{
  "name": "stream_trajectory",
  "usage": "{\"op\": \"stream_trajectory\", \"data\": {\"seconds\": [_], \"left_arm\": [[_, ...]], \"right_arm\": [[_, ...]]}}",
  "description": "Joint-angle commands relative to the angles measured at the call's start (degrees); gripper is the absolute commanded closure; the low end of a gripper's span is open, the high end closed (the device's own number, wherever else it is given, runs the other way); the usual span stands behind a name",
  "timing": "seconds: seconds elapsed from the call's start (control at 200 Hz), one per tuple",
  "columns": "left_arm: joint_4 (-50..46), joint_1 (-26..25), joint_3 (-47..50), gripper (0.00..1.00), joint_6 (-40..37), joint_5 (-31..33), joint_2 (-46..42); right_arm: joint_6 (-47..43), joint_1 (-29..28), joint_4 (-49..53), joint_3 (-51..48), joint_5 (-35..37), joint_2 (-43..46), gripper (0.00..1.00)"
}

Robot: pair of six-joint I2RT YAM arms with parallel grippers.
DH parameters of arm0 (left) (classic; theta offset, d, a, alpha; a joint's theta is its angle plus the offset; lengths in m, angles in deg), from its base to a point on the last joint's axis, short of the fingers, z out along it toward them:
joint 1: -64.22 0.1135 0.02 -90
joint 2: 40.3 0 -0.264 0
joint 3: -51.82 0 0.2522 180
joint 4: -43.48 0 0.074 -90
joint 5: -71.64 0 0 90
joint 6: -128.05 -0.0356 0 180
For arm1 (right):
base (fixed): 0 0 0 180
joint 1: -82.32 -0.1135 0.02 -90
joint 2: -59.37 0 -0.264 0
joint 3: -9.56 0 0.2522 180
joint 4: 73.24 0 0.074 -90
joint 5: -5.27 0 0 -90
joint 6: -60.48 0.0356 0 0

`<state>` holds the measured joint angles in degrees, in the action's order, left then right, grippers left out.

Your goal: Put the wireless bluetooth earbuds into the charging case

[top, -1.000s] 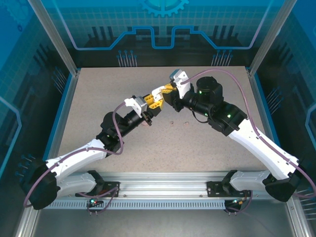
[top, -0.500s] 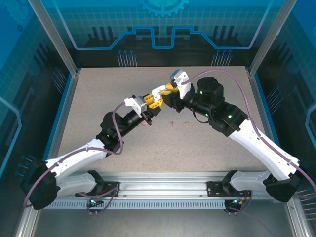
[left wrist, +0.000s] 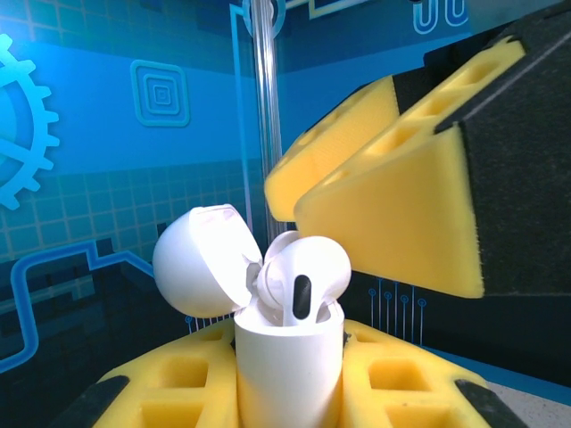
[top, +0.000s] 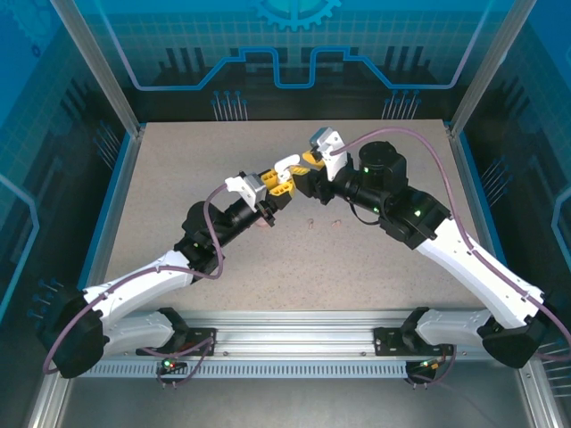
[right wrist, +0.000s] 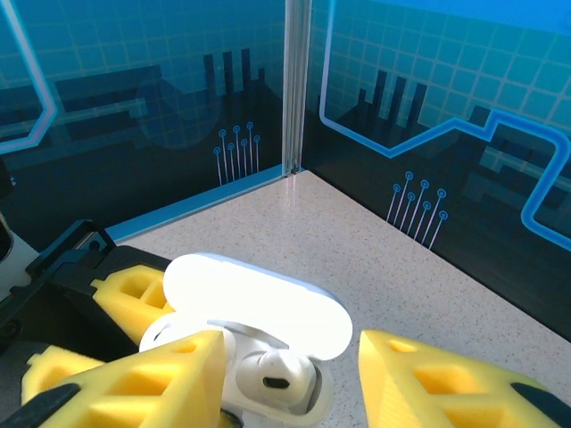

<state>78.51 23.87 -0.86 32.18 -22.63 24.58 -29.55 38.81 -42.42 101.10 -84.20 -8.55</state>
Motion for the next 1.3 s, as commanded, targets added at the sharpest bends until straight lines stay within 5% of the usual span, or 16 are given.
{"op": "stream_trajectory", "data": {"seconds": [0.0, 0.36, 0.86, 1.296], "left_arm": [[2.84, -0.38, -2.22, 1.0, 0.95, 0.05, 0.11], [2.82, -0.39, -2.12, 1.0, 0.95, -0.19, 0.33], [2.27, -0.35, -0.98, 1.0, 1.17, -0.57, 0.78], [1.88, -0.3, -1.25, 1.0, 0.95, -0.69, 0.75]], "right_arm": [[0.42, -0.86, -1.07, -0.6, 0.88, 3.01, 0.53], [3.84, 2.57, 3.45, 3.51, 2.66, 4.84, 0.45], [9.56, 8.41, 48.02, 67.66, -4.1, -39.82, 0.49], [11.11, 7.72, 50.09, 67.94, -6.51, -45.13, 0.58]]}}
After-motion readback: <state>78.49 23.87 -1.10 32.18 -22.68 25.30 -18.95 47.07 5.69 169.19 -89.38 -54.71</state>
